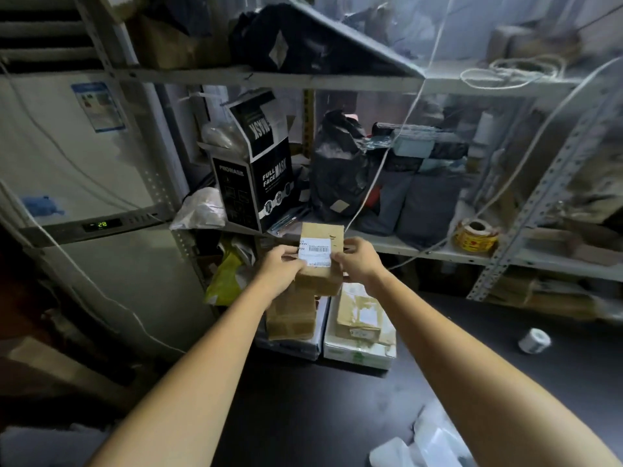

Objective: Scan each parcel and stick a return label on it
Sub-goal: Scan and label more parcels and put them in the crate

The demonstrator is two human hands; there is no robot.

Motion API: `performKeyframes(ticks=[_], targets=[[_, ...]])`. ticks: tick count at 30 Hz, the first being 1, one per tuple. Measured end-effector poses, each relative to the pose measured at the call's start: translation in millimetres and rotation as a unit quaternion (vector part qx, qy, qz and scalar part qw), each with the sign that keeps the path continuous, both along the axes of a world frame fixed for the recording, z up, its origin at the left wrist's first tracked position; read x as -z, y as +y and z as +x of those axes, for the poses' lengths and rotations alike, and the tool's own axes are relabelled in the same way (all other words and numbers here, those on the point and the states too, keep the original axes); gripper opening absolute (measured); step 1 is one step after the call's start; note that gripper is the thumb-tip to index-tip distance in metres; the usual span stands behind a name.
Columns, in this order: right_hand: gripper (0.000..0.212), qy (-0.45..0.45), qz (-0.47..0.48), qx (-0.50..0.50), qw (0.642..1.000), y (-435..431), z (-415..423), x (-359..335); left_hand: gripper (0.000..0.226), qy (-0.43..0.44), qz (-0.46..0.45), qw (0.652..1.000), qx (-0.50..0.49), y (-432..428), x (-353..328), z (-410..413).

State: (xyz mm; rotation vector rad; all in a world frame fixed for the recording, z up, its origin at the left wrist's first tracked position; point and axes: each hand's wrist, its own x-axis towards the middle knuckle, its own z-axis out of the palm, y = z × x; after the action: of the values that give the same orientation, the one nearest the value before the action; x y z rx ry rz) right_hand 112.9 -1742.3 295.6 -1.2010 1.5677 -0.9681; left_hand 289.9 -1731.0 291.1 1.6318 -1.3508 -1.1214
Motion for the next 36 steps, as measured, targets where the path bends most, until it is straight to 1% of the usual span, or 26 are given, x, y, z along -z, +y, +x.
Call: performKeyframes(ticks=[2,6,12,14,17,20,23,27,29,32,33,36], targets=[[0.04,-0.003,-0.007,0.019,1.0,19,-32,-10,0.034,-0.004,-0.012,1.0,0.02,15,-9,-30],[0.031,0.005,-0.024,0.053,0.998,64,-108,-20,0.041,-0.007,-0.017,0.999,0.048,53,-20,-108],[0.047,0.005,0.0,0.06,0.998,142,-221,-8,0.055,0.033,0.001,0.997,0.063,136,-12,-222],[0.052,0.01,0.01,0.058,0.998,169,-252,2,0.055,0.035,0.001,0.997,0.074,165,-4,-253],[0.052,0.03,0.026,0.046,0.998,201,-292,19,0.054,0.041,0.002,0.995,0.094,203,10,-289],[0.049,0.044,0.048,0.038,0.997,230,-320,40,0.056,0.031,0.028,0.994,0.104,234,28,-315],[0.045,0.037,0.071,0.049,0.996,258,-340,64,0.06,0.015,0.053,0.992,0.115,256,49,-336],[0.045,0.043,0.117,0.044,0.991,289,-360,102,0.064,0.012,0.087,0.987,0.132,280,88,-356],[0.044,0.044,0.136,0.046,0.989,301,-367,119,0.069,-0.002,0.106,0.984,0.145,288,106,-362],[0.042,0.03,0.15,0.062,0.986,312,-375,141,0.082,0.004,0.146,0.978,0.149,295,128,-371],[0.043,0.026,0.153,0.066,0.986,315,-376,147,0.081,-0.006,0.147,0.977,0.151,296,135,-374],[0.044,0.025,0.163,0.073,0.984,320,-380,166,0.067,-0.023,0.15,0.973,0.172,297,156,-379]])
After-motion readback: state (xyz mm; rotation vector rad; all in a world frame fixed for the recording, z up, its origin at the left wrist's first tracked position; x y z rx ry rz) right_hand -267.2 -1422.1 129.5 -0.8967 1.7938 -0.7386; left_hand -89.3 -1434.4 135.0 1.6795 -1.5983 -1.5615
